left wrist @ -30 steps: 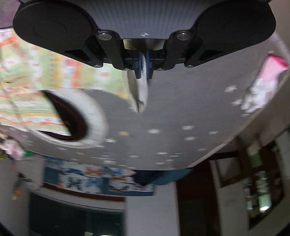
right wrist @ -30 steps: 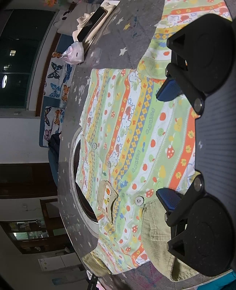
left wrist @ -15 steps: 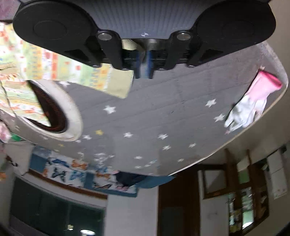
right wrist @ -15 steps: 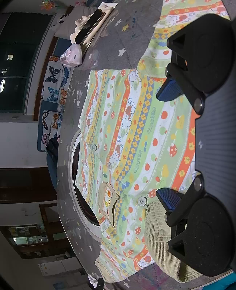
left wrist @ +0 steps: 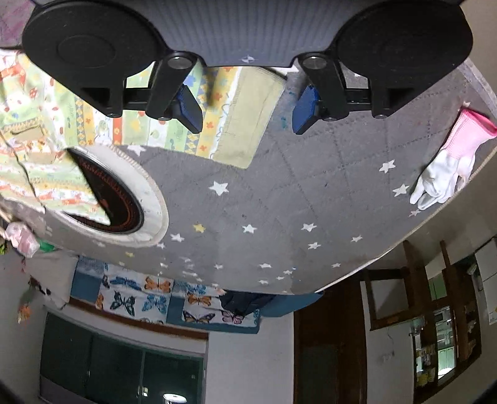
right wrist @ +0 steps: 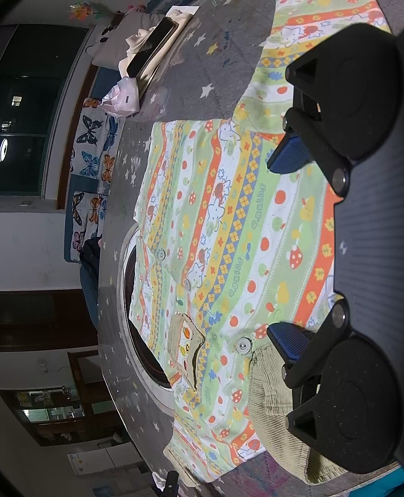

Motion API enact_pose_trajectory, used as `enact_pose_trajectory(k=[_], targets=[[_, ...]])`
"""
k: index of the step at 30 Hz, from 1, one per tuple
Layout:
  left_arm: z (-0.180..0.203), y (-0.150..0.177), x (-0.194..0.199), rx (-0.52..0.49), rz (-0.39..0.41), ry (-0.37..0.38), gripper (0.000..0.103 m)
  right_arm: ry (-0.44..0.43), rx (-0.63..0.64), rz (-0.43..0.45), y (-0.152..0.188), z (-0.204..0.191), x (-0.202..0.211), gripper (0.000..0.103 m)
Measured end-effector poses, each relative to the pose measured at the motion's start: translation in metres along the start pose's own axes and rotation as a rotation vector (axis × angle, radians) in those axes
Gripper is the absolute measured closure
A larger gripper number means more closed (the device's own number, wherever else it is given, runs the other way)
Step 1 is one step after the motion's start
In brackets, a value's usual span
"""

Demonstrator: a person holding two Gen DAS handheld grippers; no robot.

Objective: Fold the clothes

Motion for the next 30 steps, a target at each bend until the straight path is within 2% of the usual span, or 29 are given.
enact_pose_trajectory(k=[5,7,8,9,11,17,19,26,30], targets=[[0.004,0.012,-0.013,-0.010,-0.045,0.008,0.034,0.000,-0.002,0.005,0.000,0.000,0.000,0.000],[0.008,0.014,-0.015,-0.036,-0.033,0.013,0.049,0.000,-0.003,0.009,0.001,0.000,0.000,0.000],[0.010,0.014,-0.015,-0.044,-0.029,0.013,0.069,0.000,-0.004,0.010,0.001,0.001,0.000,0.000],[0.011,0.012,-0.016,-0.047,-0.028,0.010,0.084,0.001,-0.004,0.010,0.000,0.000,0.000,0.000],[0.013,0.009,-0.017,-0.054,-0.024,0.006,0.091,0.003,-0.004,0.009,0.000,0.000,0.000,0.000],[0.008,-0.004,-0.026,-0.095,-0.008,-0.119,0.095,0.002,-0.006,0.006,-0.002,-0.001,-0.003,0.000],[0.004,-0.006,-0.031,-0.077,-0.011,-0.115,0.095,0.002,-0.008,0.010,-0.003,-0.001,-0.005,0.000],[0.006,-0.010,-0.039,-0.128,-0.015,-0.127,0.095,-0.012,-0.014,-0.005,-0.004,0.005,-0.006,0.000],[0.006,-0.011,-0.040,-0.133,-0.019,-0.135,0.095,-0.079,-0.078,0.004,-0.004,0.020,0.001,0.000]])
Point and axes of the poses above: each gripper's, at about its wrist camera, not at the fingertips, and x roughly against the way its jaws point, z to its right, y to its underside, the point moved 8 cm from there along -x, roughly the way its jaws point, and after that the axes turned 14 degrees about y, right-handed, at the moved point
